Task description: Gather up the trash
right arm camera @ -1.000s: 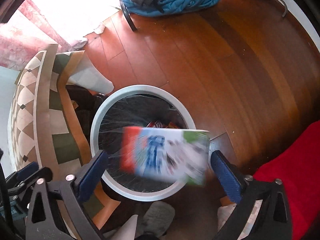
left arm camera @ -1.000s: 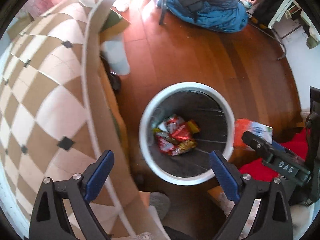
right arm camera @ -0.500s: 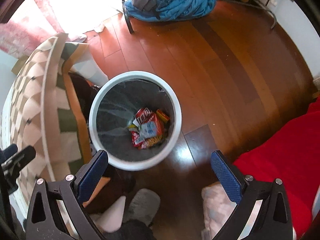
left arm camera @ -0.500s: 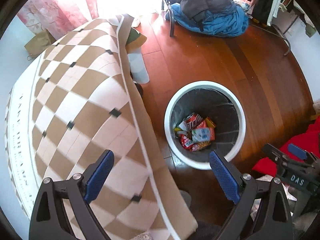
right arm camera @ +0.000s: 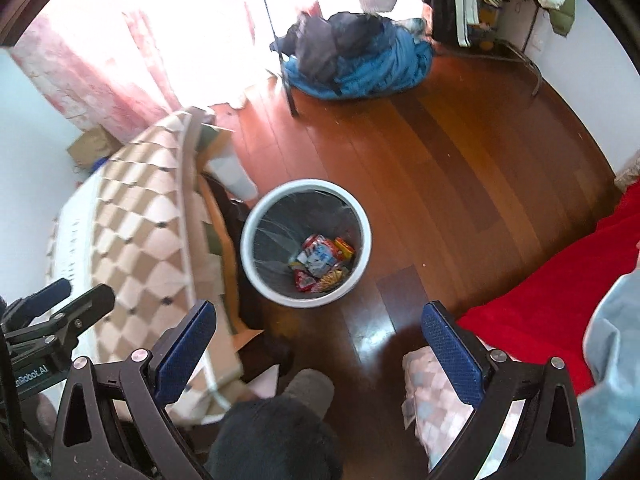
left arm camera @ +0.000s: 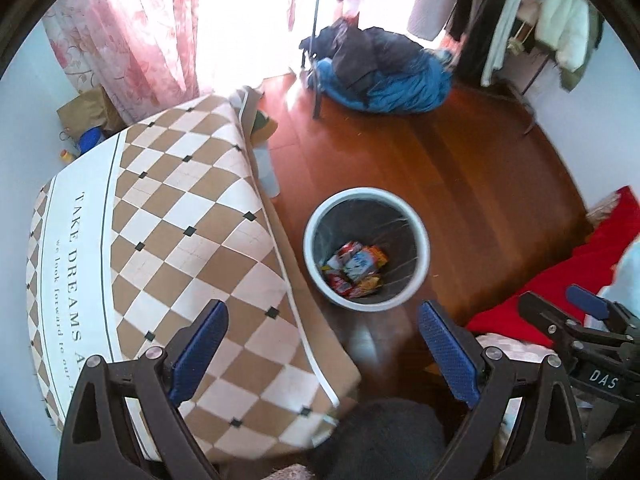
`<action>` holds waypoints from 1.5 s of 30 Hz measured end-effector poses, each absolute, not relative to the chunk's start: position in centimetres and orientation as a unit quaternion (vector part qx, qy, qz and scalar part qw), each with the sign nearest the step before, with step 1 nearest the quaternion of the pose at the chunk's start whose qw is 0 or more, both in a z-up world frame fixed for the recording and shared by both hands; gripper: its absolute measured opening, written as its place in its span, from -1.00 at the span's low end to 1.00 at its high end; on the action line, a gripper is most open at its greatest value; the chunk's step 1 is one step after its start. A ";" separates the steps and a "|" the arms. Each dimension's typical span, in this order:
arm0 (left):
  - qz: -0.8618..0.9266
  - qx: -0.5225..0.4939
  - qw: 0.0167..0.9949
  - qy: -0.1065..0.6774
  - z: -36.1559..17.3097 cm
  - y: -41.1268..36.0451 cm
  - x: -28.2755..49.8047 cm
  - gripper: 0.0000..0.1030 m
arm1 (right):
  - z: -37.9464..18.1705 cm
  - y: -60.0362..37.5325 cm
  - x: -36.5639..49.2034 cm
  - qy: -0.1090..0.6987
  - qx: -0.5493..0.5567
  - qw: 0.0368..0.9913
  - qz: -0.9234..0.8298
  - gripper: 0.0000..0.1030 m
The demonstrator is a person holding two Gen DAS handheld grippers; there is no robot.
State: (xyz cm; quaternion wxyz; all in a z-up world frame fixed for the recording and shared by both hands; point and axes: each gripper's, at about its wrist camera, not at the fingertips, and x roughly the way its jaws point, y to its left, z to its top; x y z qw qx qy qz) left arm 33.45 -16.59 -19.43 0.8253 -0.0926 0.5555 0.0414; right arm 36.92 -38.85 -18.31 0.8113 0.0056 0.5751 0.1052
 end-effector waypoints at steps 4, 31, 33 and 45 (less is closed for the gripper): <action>0.020 -0.113 0.832 0.542 -15.7 -16.6 31.3 0.89 | -14.0 -38.8 34.6 0.559 0.012 0.820 0.127 1.00; -0.047 -0.137 0.861 0.488 -4.1 -15.3 21.8 0.89 | -0.8 -38.6 24.7 0.514 0.045 0.827 0.222 1.00; -0.047 -0.137 0.861 0.487 -4.0 -15.3 21.7 0.89 | -0.7 -38.5 24.5 0.514 0.042 0.827 0.223 1.00; -0.043 -0.135 0.863 0.484 -3.8 -14.7 21.5 1.00 | -1.1 -38.0 24.5 0.523 0.037 0.822 0.224 1.00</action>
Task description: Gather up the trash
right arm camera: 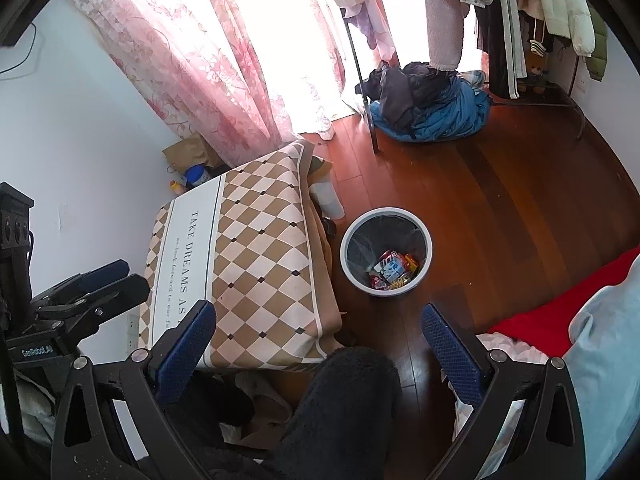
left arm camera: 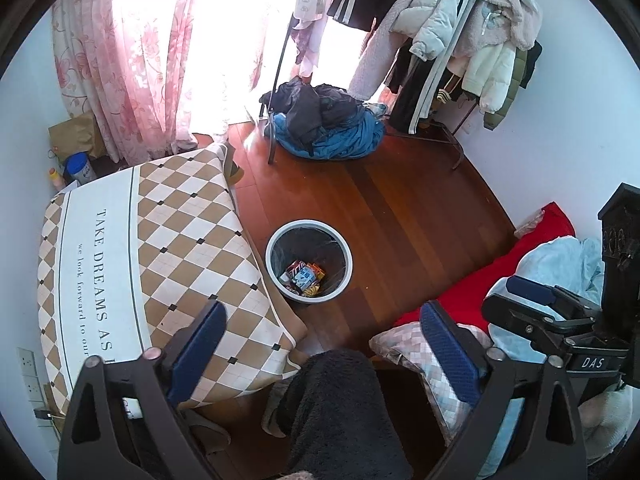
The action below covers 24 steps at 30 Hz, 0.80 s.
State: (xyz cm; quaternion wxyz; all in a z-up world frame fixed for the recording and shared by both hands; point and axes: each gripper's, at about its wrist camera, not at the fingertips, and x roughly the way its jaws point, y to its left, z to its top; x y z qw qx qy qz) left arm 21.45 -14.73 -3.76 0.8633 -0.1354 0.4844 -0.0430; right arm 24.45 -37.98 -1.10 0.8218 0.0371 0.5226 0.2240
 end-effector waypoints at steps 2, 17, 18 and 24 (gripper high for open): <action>-0.043 -0.135 0.863 0.486 -3.8 -14.7 21.4 1.00 | -1.1 -37.9 24.4 0.523 0.038 0.821 0.225 1.00; -0.059 -0.130 0.859 0.492 -4.1 -14.3 21.3 1.00 | -1.2 -37.3 24.2 0.526 0.029 0.819 0.228 1.00; -0.059 -0.130 0.859 0.493 -4.1 -14.3 21.3 1.00 | -1.1 -37.3 24.1 0.526 0.027 0.818 0.229 1.00; -0.062 -0.131 0.858 0.493 -4.1 -14.2 21.2 1.00 | -0.9 -37.6 24.1 0.527 0.025 0.817 0.231 1.00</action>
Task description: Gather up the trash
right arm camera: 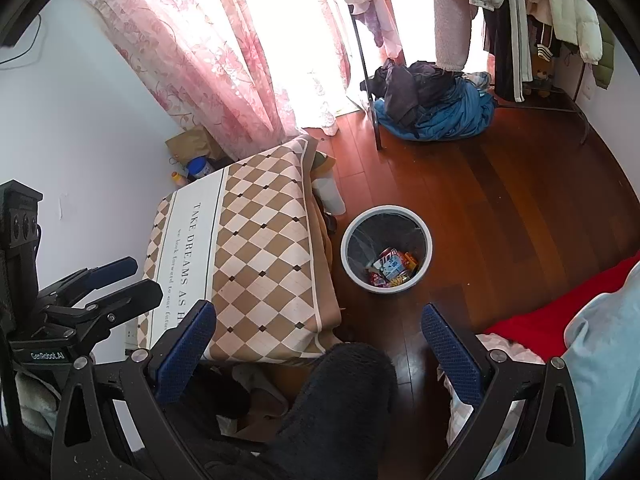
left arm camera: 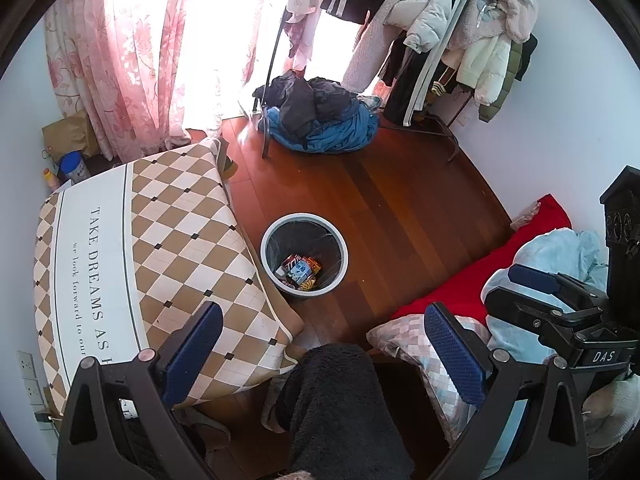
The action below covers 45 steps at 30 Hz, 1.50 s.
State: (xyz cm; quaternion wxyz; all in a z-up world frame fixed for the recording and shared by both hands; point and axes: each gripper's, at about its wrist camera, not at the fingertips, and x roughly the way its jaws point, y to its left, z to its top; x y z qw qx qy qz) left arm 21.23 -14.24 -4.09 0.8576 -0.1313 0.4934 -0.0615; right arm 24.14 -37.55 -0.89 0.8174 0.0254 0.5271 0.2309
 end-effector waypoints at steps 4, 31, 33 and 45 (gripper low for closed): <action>-0.062 -0.132 0.858 0.493 -4.0 -14.2 21.2 1.00 | -0.7 -37.6 24.1 0.527 0.025 0.817 0.231 1.00; -0.064 -0.132 0.858 0.492 -4.0 -14.1 21.2 1.00 | -0.5 -36.7 23.6 0.528 0.024 0.816 0.235 1.00; -0.064 -0.133 0.858 0.493 -3.9 -14.1 21.1 1.00 | -0.4 -36.7 23.5 0.528 0.023 0.815 0.236 1.00; -0.066 -0.133 0.857 0.493 -3.9 -14.2 21.0 1.00 | -0.4 -36.5 23.4 0.527 0.025 0.817 0.234 1.00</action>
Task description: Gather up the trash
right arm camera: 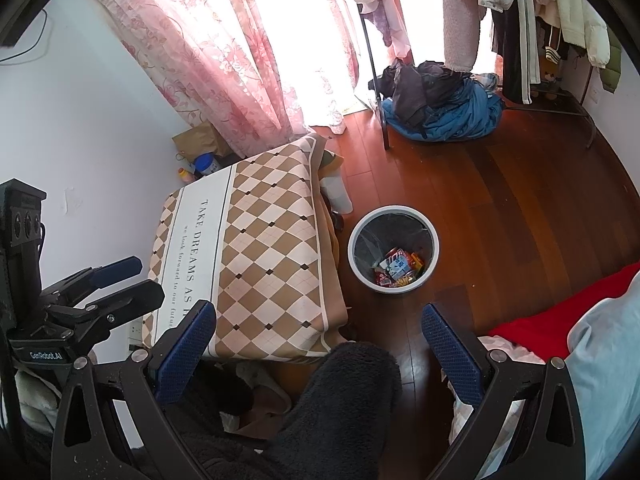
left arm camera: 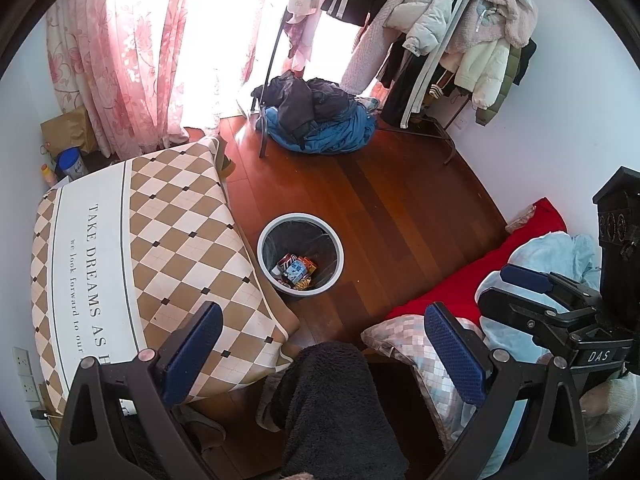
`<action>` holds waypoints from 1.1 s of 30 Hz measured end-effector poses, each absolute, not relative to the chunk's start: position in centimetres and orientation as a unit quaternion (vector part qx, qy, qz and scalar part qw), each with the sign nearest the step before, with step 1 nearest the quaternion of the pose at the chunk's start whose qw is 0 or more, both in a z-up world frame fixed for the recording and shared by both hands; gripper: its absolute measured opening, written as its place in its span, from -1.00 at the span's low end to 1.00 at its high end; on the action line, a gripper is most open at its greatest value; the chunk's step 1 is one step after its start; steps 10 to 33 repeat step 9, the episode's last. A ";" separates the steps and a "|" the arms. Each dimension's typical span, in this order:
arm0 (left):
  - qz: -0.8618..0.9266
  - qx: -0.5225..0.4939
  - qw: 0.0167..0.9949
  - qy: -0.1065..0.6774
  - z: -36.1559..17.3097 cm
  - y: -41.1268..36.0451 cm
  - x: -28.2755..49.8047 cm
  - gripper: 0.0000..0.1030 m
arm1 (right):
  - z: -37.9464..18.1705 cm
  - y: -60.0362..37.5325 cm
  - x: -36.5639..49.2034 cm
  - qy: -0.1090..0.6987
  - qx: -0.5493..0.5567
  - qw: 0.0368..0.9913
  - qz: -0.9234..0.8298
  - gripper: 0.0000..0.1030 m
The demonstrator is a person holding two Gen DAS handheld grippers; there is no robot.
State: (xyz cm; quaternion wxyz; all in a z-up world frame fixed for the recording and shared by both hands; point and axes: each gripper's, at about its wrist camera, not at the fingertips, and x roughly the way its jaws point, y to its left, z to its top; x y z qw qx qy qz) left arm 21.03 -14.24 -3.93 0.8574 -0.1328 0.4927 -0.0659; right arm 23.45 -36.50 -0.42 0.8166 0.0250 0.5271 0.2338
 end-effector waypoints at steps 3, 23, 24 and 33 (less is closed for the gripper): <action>-0.066 -0.132 0.857 0.494 -3.9 -14.3 21.0 1.00 | -0.4 -36.5 23.5 0.528 0.025 0.816 0.234 1.00; -0.065 -0.138 0.858 0.490 -3.8 -15.1 20.6 1.00 | -0.4 -36.5 23.5 0.528 0.025 0.816 0.234 1.00; -0.065 -0.138 0.858 0.490 -3.8 -15.1 20.6 1.00 | -0.4 -36.5 23.5 0.528 0.025 0.816 0.234 1.00; -0.065 -0.138 0.858 0.490 -3.8 -15.1 20.6 1.00 | -0.4 -36.5 23.5 0.528 0.025 0.816 0.234 1.00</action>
